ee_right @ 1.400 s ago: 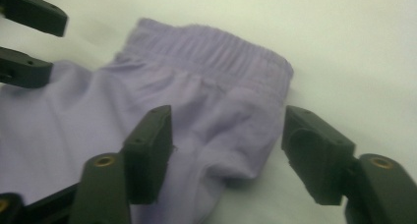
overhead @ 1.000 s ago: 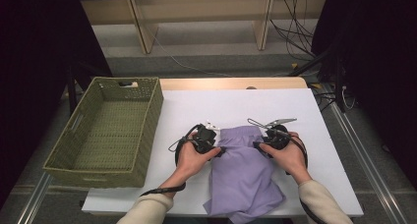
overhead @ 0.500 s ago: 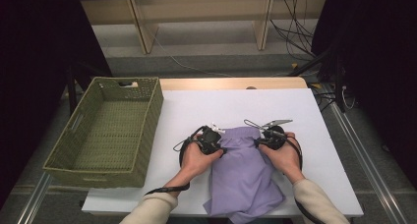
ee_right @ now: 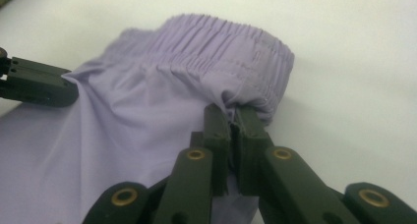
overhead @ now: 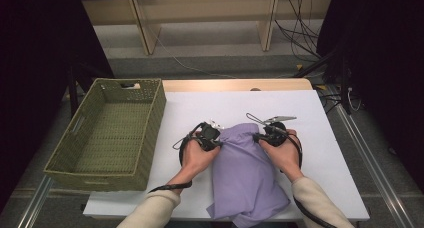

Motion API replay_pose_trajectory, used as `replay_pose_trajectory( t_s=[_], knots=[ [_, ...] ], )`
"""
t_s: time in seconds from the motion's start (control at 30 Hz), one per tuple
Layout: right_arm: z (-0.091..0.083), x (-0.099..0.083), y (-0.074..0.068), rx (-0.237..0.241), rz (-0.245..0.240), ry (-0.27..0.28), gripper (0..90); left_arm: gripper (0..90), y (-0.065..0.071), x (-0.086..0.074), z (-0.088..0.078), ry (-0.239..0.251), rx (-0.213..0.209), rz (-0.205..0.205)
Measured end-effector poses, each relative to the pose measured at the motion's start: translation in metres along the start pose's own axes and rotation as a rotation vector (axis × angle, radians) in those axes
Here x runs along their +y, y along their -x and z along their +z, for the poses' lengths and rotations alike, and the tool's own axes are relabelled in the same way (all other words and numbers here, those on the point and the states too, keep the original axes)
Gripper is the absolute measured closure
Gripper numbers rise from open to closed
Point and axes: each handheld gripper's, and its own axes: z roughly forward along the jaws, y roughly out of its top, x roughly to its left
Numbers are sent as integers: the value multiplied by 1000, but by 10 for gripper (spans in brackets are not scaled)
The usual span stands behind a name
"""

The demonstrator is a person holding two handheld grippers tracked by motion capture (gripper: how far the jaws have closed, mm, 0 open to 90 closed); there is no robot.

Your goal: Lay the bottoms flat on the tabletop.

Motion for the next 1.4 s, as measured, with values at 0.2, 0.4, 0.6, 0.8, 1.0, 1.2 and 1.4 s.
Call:
replay_pose_trajectory(
  t_s=[0.2,0.4,0.6,0.8,1.0,1.2,1.4],
  knots=[
    [-1,20,-3,-20,-4,59,863,895,-11,19,-6,44,57,6],
    [2,35,-2,-60,-29,102,860,891,-20,30,-7,82,107,10],
    [8,36,3,-78,-39,99,765,708,-22,30,-6,95,143,14],
    [-7,23,9,-53,-32,68,649,488,-14,11,-17,98,58,16],
    [-36,-14,7,9,-28,2,585,305,0,-20,-39,127,-4,35],
    [-58,-44,5,49,-27,-50,573,148,12,-45,-60,159,-60,9],
    [-69,-65,2,75,-17,-64,582,0,24,-60,-71,142,-65,44]
  ],
)
